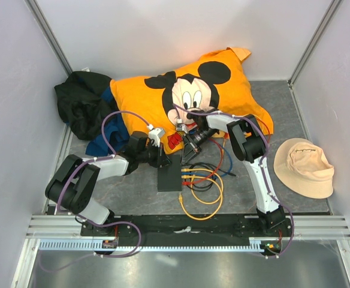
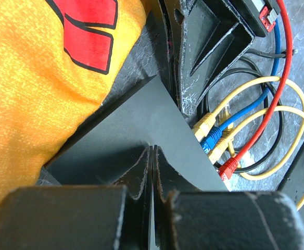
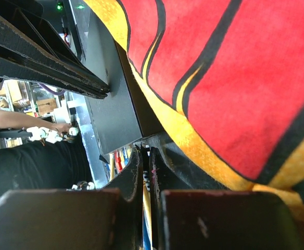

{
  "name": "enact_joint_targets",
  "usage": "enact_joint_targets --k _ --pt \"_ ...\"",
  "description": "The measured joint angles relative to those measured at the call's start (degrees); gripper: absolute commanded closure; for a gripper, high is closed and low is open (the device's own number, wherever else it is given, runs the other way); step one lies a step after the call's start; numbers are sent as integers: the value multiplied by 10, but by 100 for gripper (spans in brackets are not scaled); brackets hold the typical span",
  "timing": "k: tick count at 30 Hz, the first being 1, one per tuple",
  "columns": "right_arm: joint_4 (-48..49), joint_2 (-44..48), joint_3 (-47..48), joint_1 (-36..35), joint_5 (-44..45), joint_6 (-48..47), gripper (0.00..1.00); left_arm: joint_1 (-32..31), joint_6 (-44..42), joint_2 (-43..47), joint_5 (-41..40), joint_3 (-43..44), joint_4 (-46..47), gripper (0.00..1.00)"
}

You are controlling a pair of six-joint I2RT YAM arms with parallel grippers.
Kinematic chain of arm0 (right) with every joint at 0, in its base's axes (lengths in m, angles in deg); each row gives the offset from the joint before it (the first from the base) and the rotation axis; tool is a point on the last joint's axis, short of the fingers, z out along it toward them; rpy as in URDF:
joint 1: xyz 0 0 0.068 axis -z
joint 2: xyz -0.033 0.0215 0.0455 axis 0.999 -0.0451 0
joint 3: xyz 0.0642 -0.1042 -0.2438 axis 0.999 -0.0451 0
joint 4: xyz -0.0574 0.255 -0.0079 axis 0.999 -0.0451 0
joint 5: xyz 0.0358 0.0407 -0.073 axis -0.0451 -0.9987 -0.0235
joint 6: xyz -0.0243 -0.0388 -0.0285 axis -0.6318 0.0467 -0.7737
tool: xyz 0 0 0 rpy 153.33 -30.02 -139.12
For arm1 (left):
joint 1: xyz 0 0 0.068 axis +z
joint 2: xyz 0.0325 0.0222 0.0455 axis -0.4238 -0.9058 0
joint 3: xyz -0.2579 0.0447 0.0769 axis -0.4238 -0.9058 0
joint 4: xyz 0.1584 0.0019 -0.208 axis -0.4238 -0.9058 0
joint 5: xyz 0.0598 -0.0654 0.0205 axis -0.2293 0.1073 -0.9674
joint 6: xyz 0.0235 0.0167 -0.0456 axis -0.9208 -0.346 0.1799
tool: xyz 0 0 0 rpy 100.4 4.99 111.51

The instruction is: Pull the plug from the switch port

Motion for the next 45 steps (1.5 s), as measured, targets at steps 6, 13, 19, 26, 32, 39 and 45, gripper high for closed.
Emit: enact_joint_targets --k 6,13,19,26,32,39,45 --pt "-2 0 0 3 2 -1 100 -2 0 0 -4 1 0 98" --pt "-41 0 0 33 31 -24 100 -5 0 -1 -7 2 3 98" --pt "-80 13 -21 80 48 -68 100 -6 -1 -1 -9 2 3 98" --pt "-70 84 -37 97 121 -109 100 -9 -5 0 -12 2 3 98" --pt "-71 187 50 123 128 -94 100 -13 -7 0 -17 2 7 98" --pt "-50 307 156 188 136 -62 100 -14 -9 0 -18 1 11 98" --pt "-46 363 188 208 141 -28 99 -15 -10 1 -18 0 11 98"
